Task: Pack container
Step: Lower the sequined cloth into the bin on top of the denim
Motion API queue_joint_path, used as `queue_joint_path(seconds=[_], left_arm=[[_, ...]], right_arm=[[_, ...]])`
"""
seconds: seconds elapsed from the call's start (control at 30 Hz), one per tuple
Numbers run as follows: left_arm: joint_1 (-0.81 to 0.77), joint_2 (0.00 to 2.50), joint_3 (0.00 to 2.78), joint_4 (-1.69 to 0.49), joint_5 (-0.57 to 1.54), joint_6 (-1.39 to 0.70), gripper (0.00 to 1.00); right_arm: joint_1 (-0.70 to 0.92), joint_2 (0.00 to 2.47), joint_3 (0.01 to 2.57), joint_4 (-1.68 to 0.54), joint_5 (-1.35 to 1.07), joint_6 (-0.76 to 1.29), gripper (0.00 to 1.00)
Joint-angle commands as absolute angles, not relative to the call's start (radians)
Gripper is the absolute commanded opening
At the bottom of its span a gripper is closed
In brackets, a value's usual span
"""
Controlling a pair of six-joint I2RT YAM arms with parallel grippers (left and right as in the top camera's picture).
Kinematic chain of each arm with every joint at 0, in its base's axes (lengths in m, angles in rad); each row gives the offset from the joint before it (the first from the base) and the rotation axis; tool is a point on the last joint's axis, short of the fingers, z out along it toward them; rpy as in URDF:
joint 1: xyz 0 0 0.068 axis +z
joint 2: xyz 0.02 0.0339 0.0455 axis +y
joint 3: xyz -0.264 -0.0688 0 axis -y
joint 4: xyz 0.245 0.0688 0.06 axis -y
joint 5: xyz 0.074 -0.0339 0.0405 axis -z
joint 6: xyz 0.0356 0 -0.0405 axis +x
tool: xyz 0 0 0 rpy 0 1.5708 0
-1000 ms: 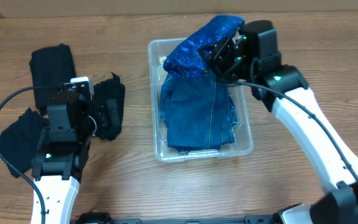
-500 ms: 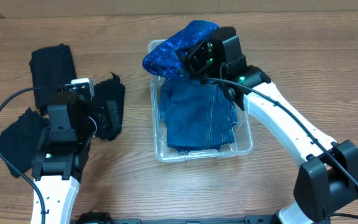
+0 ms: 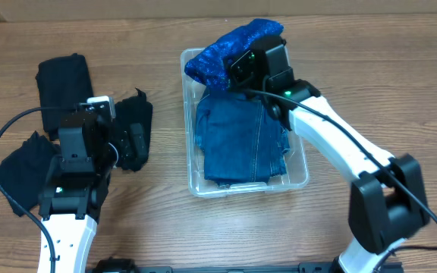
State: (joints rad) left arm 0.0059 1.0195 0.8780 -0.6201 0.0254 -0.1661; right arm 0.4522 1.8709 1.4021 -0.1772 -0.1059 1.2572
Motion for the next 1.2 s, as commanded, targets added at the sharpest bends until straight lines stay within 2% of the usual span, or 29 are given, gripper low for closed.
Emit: queue_joint_path(seconds=[0.0, 0.07, 0.23, 0.6, 0.77, 0.83, 0.87, 0.9, 0.93, 0.97, 1.17], left_arm=[[-0.001, 1.026, 0.905, -0.625, 0.026, -0.18, 1.0], [-0.001, 1.026, 0.905, -0.624, 0.026, -0.18, 1.0], [-0.001, 1.026, 0.905, -0.624, 0.026, -0.18, 1.0], [-0.001, 1.026, 0.905, -0.624, 0.026, -0.18, 1.0], [-0.001, 1.026, 0.905, -0.624, 0.026, -0.18, 1.0], [-0.001, 1.026, 0.905, -0.624, 0.026, -0.18, 1.0], [-0.001, 1.026, 0.905, -0.624, 0.026, -0.18, 1.0], [-0.001, 1.026, 0.905, -0.624, 0.026, -0.18, 1.0], [-0.001, 1.026, 0.905, -0.624, 0.026, -0.18, 1.0], [-0.001, 1.026, 0.905, -0.624, 0.026, -0.18, 1.0], [-0.001, 1.026, 0.905, -0.624, 0.026, -0.18, 1.0]], right_arm=[[0.445, 1.923, 1.413, -0.16, -0.089, 1.261, 0.04], [0.445, 1.935, 1.413, -0.175, -0.119, 1.261, 0.05], [0.446, 1.936, 1.413, -0.215, -0.198, 1.261, 0.17], [0.455, 1.934, 1.413, -0.283, -0.317, 1.287, 0.17], [0.455, 1.93, 1.413, -0.286, -0.32, 1.295, 0.23], [0.45, 1.93, 1.413, -0.29, -0.32, 1.296, 0.33], [0.45, 1.93, 1.413, -0.29, -0.319, 1.296, 0.41], [0.448, 1.93, 1.413, -0.29, -0.316, 1.295, 0.62], [0.448, 1.93, 1.413, -0.289, -0.315, 1.296, 0.92], [0.447, 1.93, 1.413, -0.289, -0.312, 1.295, 1.0], [0.43, 1.93, 1.413, -0.337, -0.308, 1.296, 1.0]])
